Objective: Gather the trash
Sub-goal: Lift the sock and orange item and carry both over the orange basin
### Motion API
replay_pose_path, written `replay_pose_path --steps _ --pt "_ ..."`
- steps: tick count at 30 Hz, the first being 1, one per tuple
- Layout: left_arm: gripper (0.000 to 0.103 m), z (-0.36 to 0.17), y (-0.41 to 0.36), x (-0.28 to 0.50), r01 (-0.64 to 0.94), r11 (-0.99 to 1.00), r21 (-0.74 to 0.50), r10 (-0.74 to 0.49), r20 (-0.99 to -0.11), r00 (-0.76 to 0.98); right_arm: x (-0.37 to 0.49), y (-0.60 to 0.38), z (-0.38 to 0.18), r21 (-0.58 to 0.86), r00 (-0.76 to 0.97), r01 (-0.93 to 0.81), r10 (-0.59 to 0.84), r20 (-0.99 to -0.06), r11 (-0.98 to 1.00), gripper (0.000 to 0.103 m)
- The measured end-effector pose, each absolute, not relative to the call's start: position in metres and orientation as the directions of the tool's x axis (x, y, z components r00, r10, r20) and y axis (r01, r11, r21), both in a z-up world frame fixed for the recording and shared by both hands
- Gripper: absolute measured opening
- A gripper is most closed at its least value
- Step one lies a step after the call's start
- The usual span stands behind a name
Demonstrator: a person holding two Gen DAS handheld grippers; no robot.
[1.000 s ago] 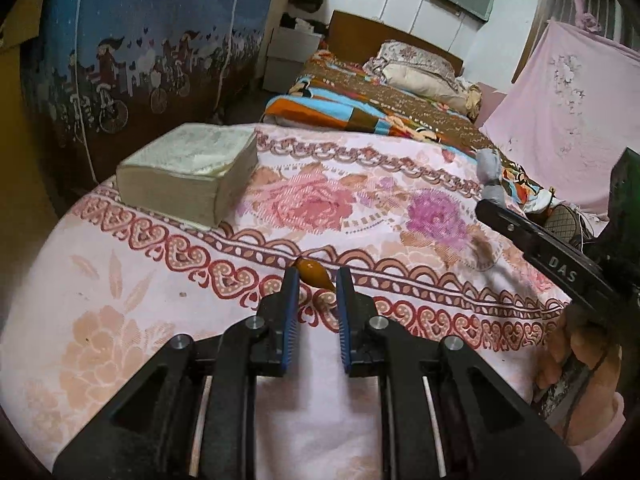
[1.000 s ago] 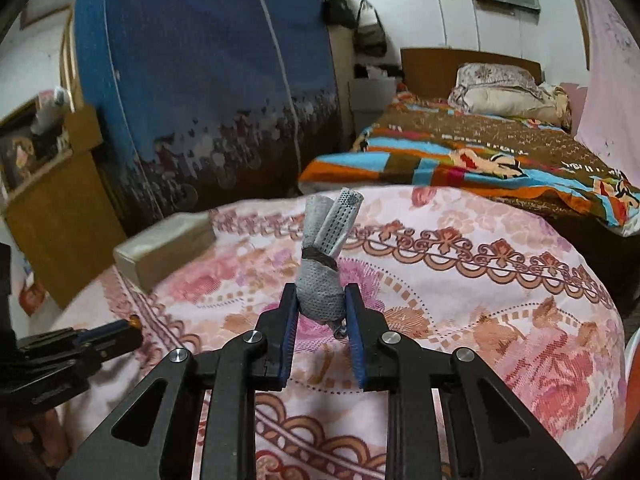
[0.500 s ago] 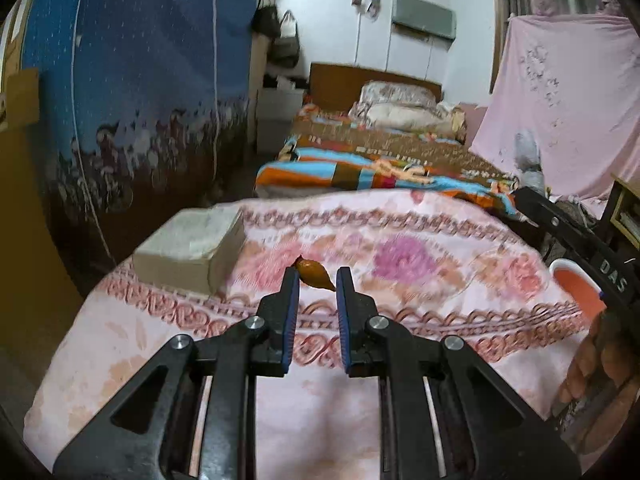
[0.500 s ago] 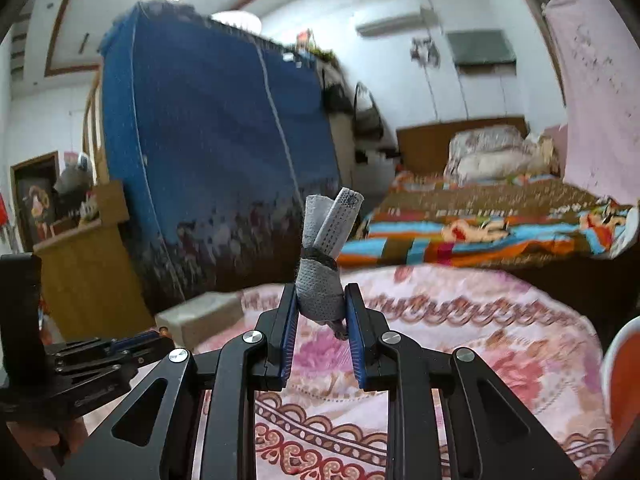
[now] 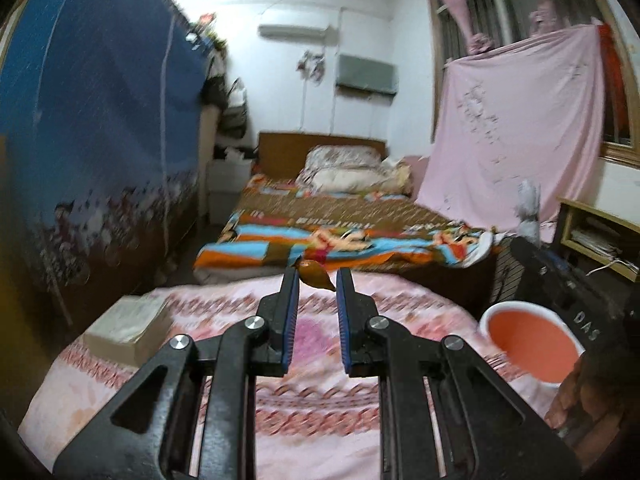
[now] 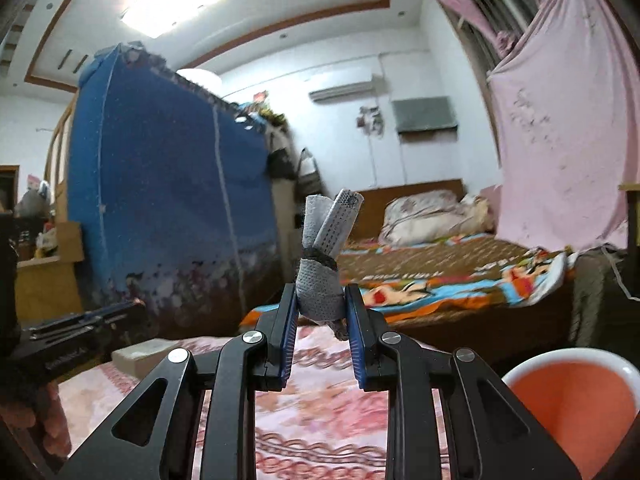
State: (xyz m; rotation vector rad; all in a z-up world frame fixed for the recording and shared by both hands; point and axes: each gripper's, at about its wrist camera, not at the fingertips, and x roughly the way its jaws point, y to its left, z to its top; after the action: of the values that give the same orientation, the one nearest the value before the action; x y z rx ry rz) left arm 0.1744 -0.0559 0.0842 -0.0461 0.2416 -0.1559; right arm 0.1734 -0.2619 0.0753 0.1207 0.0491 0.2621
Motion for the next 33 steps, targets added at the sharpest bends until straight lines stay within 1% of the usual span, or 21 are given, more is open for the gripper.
replay_pose_path --steps 8,15,20,25,33 --pt "0.003 0.104 -0.1 0.168 0.257 0.966 0.007 -0.253 -0.14 0.957 0.155 -0.298 0.078 0.137 0.986 -0.167 0.165 0.025 0.976 0.021" --pt "0.003 0.11 -0.14 0.169 0.367 0.929 0.053 -0.359 -0.119 0.926 0.146 -0.331 0.08 0.172 0.996 -0.084 0.078 0.04 0.982 0.022" --pt "0.003 0.111 -0.171 0.174 0.456 0.888 0.063 -0.445 -0.135 0.885 0.145 -0.354 0.077 0.183 1.0 -0.013 0.009 0.021 0.983 0.022" --pt "0.003 0.108 -0.195 0.181 0.523 0.851 0.041 -0.511 -0.165 0.844 0.144 -0.381 0.071 0.228 0.999 0.049 -0.049 -0.009 0.972 0.023" --pt "0.003 0.098 -0.235 0.188 0.613 0.789 0.025 -0.593 -0.229 0.772 0.149 -0.418 0.059 0.286 0.987 0.154 -0.132 -0.096 0.946 0.023"
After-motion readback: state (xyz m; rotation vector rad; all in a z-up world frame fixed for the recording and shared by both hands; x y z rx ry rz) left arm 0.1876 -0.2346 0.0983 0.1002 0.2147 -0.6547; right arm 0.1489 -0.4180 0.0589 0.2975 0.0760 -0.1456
